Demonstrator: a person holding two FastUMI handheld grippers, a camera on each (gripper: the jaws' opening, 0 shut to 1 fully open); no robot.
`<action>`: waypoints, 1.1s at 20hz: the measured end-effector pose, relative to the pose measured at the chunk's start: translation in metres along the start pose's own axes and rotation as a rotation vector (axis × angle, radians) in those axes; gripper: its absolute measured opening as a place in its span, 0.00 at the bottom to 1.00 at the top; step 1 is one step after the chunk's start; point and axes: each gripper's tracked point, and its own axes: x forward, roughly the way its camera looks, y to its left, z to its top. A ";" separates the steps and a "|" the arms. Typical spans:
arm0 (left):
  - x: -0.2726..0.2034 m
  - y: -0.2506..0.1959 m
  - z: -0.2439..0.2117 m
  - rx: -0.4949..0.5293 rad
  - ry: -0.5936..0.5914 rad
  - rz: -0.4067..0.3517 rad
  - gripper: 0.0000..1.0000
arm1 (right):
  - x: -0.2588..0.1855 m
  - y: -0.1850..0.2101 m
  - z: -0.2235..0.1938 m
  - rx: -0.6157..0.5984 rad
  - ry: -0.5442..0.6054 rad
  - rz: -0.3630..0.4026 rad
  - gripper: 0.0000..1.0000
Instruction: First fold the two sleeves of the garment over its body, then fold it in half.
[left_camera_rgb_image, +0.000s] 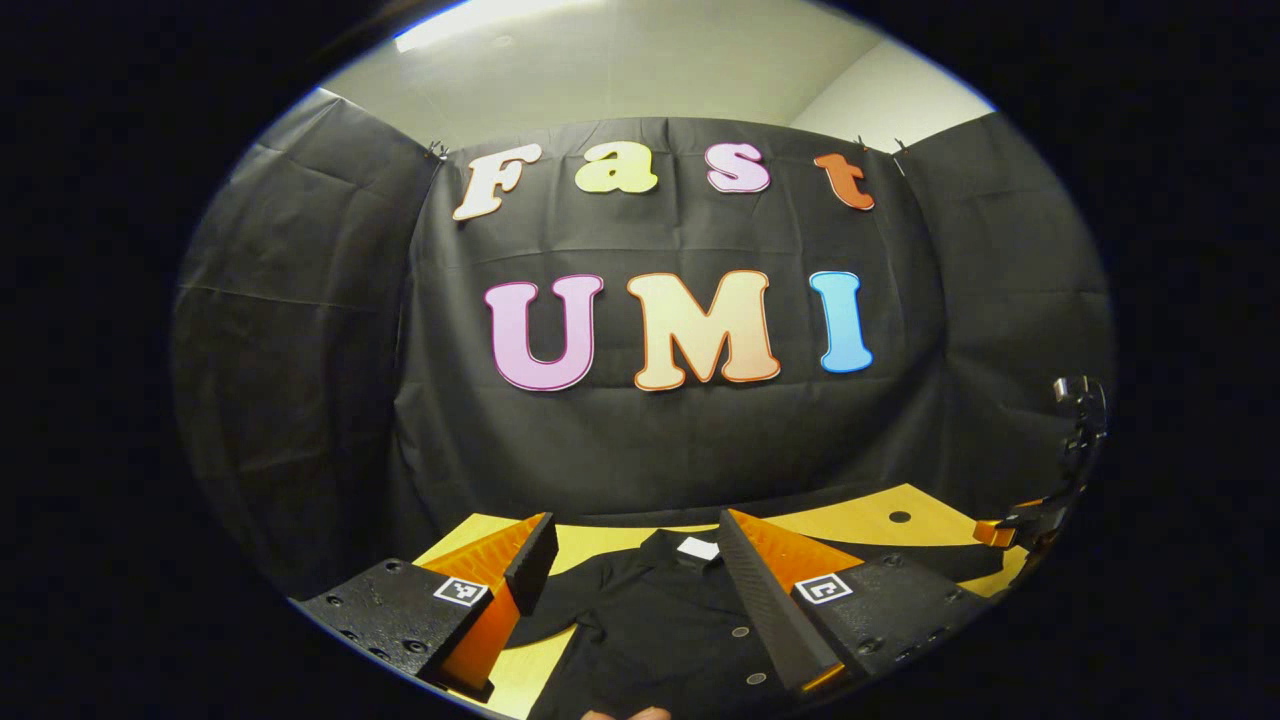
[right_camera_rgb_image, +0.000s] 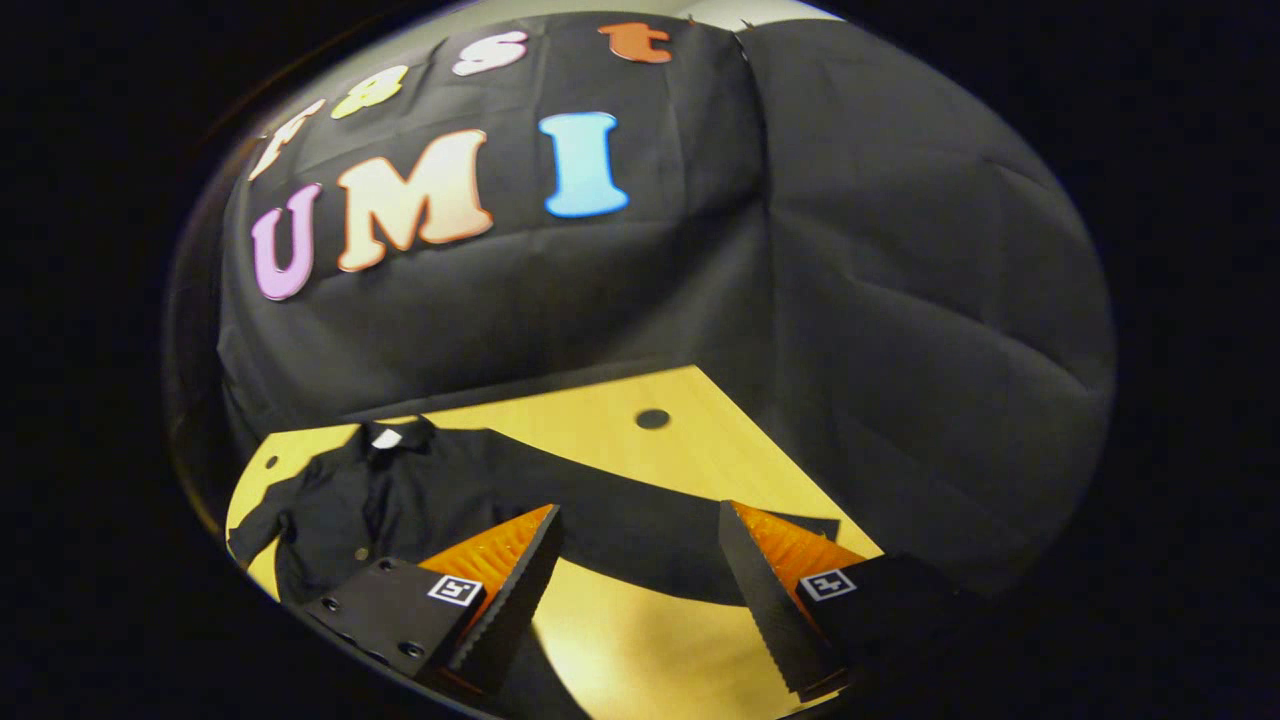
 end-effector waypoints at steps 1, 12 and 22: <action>0.001 -0.007 -0.001 -0.002 0.000 -0.004 0.95 | 0.011 -0.014 -0.008 0.009 0.023 -0.026 0.98; 0.005 -0.032 -0.008 0.022 0.024 -0.007 0.94 | 0.067 -0.103 -0.092 0.057 0.297 -0.163 1.00; -0.008 -0.031 -0.010 0.042 0.037 0.024 0.93 | 0.086 -0.135 -0.121 0.228 0.420 -0.206 1.00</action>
